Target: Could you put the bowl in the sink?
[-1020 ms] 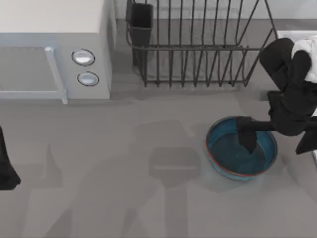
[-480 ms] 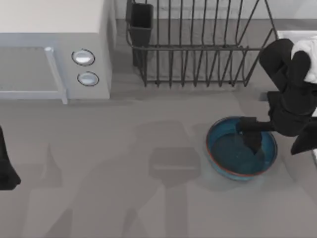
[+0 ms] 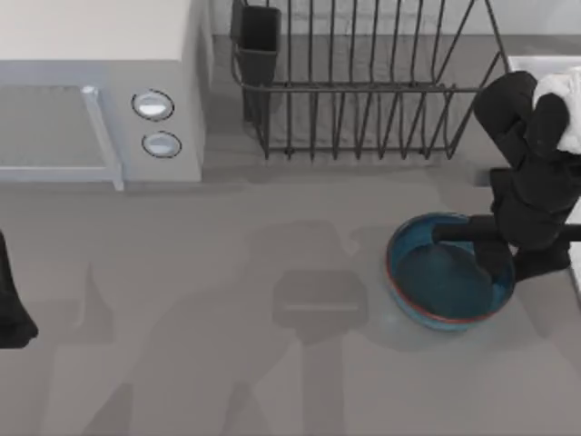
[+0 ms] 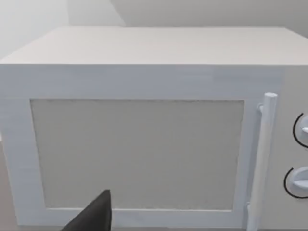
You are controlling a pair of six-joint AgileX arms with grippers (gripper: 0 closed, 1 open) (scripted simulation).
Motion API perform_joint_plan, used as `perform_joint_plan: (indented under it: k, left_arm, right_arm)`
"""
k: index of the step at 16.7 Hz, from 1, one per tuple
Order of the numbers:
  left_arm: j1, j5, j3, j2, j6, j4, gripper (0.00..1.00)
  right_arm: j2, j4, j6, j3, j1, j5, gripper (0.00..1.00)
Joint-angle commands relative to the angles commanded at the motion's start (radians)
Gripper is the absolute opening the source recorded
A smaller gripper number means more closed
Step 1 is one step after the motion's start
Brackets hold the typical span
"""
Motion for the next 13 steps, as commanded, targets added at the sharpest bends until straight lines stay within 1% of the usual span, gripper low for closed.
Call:
perform_joint_plan:
  k: [1, 10, 13]
  left_arm:
    - [0.0, 0.0, 0.0, 0.0, 0.0, 0.0, 1.0]
    - [0.0, 0.0, 0.0, 0.0, 0.0, 0.0, 1.0]
    - [0.0, 0.0, 0.0, 0.0, 0.0, 0.0, 1.0]
  right_arm:
    - [0.0, 0.0, 0.0, 0.0, 0.0, 0.0, 0.0]
    - [-0.002, -0.003, 0.0, 0.003, -0.001, 0.001, 0.0]
    - [-0.009, -0.074, 0.0, 0.071, 0.0, 0.0, 0.0]
